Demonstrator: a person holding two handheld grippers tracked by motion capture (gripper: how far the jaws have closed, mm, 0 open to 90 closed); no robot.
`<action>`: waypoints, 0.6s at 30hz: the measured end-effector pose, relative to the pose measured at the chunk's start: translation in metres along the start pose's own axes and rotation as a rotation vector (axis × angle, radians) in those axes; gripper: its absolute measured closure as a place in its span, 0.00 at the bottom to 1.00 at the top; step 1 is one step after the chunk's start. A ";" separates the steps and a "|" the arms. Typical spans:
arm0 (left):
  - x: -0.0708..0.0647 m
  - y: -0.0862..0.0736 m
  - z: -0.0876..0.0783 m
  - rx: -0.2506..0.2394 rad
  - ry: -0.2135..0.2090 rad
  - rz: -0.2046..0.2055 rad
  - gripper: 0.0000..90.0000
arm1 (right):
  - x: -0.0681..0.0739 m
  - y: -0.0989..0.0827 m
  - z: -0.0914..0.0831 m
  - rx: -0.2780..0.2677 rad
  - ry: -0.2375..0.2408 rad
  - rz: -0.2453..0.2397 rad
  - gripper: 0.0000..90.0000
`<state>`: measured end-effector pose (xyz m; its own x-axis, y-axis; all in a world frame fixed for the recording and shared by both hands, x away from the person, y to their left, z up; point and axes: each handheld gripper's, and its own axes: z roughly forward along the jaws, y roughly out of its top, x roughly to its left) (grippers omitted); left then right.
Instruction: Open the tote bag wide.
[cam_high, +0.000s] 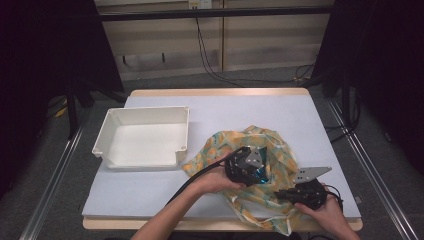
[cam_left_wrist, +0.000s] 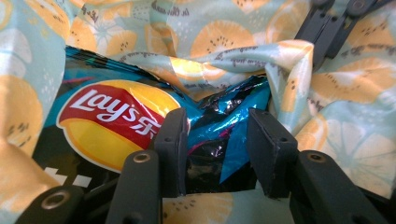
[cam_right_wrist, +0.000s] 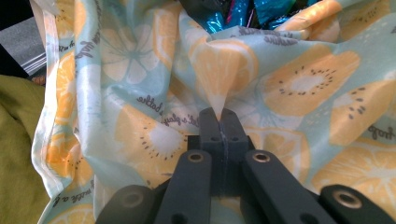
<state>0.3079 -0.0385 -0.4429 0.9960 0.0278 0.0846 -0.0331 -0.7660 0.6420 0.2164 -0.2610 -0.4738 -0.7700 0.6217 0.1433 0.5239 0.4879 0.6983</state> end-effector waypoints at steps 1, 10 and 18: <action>-0.001 0.000 0.001 -0.006 0.007 0.008 0.65 | 0.001 0.000 0.000 -0.004 0.002 0.002 1.00; -0.007 0.002 0.003 0.018 -0.014 0.058 0.51 | 0.000 -0.001 0.000 -0.007 0.005 0.000 1.00; -0.016 0.005 0.014 0.091 0.039 0.115 0.53 | 0.000 -0.002 0.000 -0.006 0.008 0.003 1.00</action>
<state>0.2933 -0.0523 -0.4519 0.9821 -0.0397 0.1841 -0.1372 -0.8206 0.5547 0.2159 -0.2618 -0.4751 -0.7714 0.6181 0.1514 0.5240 0.4820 0.7022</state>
